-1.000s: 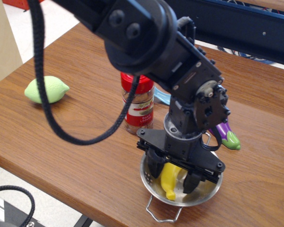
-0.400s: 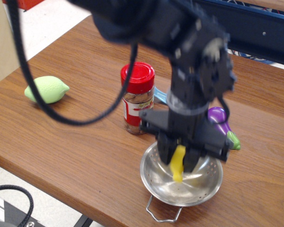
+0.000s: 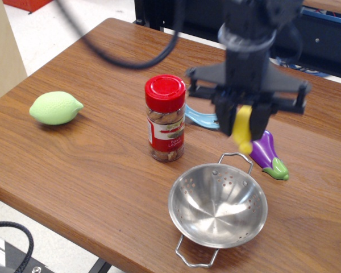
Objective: Take banana out of colander
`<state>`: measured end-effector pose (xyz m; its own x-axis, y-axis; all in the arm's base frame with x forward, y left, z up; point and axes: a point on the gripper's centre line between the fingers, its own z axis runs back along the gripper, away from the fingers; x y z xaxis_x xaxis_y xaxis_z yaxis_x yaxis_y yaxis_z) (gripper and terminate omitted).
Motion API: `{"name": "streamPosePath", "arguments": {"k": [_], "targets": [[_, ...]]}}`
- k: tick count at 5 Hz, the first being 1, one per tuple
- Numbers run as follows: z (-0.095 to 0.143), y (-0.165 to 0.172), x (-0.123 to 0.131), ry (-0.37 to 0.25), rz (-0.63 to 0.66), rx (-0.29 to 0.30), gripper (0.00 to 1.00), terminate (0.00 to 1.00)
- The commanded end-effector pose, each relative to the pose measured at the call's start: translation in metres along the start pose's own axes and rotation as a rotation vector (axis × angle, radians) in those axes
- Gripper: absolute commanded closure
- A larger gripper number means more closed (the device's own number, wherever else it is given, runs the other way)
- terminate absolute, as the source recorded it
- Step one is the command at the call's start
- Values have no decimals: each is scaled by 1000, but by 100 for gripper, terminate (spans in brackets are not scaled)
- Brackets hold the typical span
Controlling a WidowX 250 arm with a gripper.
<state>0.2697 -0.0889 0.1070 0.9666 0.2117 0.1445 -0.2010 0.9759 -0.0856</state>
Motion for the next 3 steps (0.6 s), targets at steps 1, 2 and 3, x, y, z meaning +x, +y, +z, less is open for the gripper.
{"name": "streamPosePath", "arguments": {"k": [1,2,3], "targets": [[-3,10,61,-56,164,30,100,0],[-13,25,88,-71,237,63,100,0],[-28,41,112,-77,301,97,100,0]]}}
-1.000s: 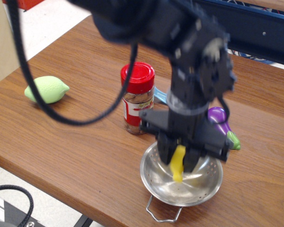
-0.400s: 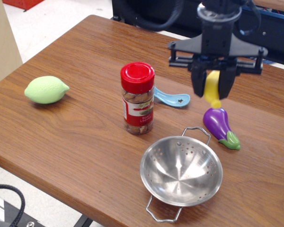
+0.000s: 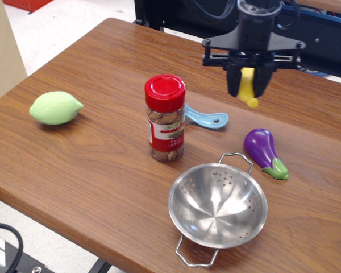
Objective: Take banana out of colander
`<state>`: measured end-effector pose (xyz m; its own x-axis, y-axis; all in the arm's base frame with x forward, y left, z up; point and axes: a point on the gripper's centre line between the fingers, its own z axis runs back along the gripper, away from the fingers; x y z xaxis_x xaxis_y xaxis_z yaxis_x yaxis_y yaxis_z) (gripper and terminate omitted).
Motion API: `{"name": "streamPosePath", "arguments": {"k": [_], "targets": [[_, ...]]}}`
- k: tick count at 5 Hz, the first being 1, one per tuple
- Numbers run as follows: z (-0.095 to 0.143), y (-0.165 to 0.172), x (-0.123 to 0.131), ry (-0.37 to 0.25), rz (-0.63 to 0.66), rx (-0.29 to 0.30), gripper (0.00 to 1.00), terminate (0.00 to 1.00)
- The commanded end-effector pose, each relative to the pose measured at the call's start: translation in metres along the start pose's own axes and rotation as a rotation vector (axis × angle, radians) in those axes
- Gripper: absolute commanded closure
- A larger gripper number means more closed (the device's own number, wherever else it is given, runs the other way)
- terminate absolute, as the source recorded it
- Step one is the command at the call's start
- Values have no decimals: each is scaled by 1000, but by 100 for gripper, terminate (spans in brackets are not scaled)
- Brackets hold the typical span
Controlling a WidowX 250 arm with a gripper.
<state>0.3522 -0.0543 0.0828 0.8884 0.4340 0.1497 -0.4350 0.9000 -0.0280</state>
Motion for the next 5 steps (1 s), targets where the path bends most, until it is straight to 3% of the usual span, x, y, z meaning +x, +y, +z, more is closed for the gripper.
{"name": "streamPosePath", "arguments": {"k": [1,3,4,5], "targets": [[-15,25,53,-74,113,52,100,0],[-37,36,55,-88,129,98,100,0],[-40,37,54,-84,147,103,0,0],[-42,37,55,-91,155,117,0,0]]}}
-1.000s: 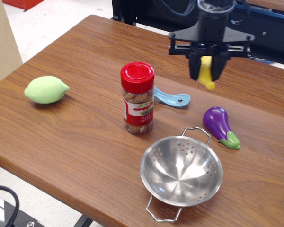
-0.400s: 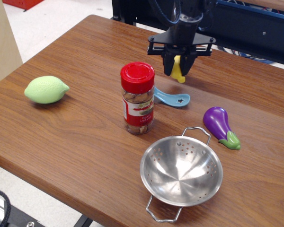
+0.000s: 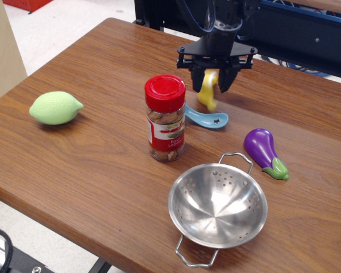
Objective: Take banana out of colander
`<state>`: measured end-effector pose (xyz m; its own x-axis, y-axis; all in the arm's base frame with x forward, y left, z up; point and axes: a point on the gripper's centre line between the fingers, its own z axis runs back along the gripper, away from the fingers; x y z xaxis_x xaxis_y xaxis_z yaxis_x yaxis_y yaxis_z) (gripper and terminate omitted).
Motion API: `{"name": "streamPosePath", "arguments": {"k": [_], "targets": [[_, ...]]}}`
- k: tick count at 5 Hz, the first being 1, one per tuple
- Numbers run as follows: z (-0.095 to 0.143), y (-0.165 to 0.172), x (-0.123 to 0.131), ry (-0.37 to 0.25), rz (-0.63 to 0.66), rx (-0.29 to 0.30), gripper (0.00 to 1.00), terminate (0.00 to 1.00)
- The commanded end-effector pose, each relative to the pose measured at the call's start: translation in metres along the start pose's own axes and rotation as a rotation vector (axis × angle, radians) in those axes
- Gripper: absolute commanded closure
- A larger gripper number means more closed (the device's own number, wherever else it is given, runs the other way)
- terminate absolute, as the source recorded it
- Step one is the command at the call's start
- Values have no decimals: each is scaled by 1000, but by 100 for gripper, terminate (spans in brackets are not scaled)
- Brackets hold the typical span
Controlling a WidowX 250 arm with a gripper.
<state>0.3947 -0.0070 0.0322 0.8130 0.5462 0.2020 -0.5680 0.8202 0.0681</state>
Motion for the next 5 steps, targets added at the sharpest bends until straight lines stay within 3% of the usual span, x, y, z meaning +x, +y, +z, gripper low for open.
{"name": "streamPosePath", "arguments": {"k": [1,5], "targets": [[17,13,8,-40,25,-5,0,0],[93,17,9,-70,19,-125,0,0]]}}
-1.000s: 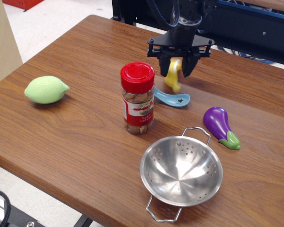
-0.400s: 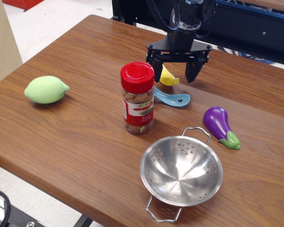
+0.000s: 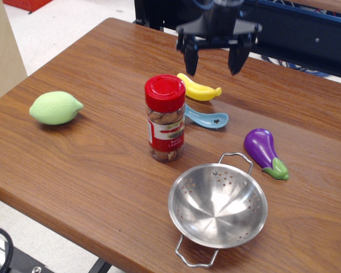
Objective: Take banana out of colander
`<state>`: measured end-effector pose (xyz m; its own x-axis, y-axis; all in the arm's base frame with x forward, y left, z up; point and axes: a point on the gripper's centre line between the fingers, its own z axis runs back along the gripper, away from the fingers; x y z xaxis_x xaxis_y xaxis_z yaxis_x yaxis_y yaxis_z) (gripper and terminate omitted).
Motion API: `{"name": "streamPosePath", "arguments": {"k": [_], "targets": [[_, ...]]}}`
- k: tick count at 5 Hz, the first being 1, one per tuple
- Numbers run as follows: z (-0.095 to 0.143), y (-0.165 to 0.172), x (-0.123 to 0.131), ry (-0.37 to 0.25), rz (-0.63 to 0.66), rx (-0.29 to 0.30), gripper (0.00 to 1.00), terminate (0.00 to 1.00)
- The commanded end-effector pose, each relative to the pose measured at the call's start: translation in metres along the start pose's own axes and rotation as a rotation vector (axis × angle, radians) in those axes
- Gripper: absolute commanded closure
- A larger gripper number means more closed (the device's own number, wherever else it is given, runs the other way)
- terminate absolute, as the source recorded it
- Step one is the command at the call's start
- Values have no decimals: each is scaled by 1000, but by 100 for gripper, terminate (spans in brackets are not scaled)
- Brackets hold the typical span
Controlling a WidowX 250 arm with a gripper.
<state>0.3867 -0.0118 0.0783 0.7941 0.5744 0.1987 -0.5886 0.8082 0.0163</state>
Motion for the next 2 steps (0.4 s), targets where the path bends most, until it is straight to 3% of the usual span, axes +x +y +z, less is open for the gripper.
{"name": "streamPosePath", "arguments": {"k": [1,2], "targets": [[46,11,9,-73,-16,-81,0,0],[46,11,9,-73,-16,-81,0,100]]}}
